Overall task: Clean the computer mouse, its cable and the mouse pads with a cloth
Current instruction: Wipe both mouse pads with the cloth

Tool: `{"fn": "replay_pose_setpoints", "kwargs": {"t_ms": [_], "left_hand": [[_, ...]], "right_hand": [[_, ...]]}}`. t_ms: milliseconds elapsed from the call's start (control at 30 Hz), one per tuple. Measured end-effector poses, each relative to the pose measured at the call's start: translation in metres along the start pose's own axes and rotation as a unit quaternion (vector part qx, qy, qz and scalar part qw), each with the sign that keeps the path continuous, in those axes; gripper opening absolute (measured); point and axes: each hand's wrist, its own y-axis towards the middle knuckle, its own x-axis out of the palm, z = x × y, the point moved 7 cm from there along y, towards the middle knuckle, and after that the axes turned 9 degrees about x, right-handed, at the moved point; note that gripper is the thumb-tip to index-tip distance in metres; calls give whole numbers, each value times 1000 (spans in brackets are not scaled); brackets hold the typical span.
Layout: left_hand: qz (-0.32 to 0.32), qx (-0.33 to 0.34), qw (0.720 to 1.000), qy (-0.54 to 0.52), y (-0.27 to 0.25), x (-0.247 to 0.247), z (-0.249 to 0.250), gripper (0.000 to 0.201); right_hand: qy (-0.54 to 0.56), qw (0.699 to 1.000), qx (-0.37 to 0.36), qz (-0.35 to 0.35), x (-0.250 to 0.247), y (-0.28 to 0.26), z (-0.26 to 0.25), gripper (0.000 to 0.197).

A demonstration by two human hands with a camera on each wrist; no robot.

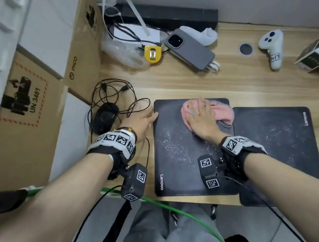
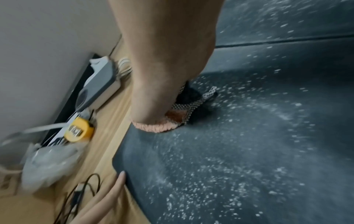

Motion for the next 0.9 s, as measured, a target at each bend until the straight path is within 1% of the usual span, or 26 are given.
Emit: {"fn": "replay_pose_setpoints", "kwargs": {"t_ms": [100,167,233,300,367,433,500,600,667,800,833,900], "left_hand": [[-19,11,1000,-11,-3,12,-6,85],[-21,16,999,-19,-2,18,-7,84],[-16,15,999,-25,-1,21,-6,82],[-4,13,999,-45,3,23,-7,74],[21,9,997,-71,8,27,-10,66],[47,0,995,-91,13,27,-11,62],[57,-13,992,-108,14,28,-5,61],[56,-25,992,-108,14,24,-3,68],[46,-30,992,-111,13,22,-2,69],[41,-29,993,-104,12,16,-2,62],[41,-25,993,-110,13,16,-4,62],[39,-15,993,-113,14,16,-7,61]], "right_hand": [[-46,996,-72,-25,14,8,-35,58],[-85,987,-125,-49,30,0,-53,57],[-115,977,-166,-71,44,-16,-61,56],[-137,965,-201,-94,57,-34,-60,54],[-159,952,-237,-113,69,-52,-58,51],[-173,939,-264,-134,80,-67,-54,50],[-189,923,-290,-166,91,-86,-45,48],[-222,894,-346,-181,97,-106,-37,46],[-224,888,-355,-187,95,-107,-36,46],[-228,881,-361,-201,92,-94,-36,47],[-228,882,-362,-196,89,-89,-38,47],[-208,899,-340,-179,79,-72,-45,47]]}}
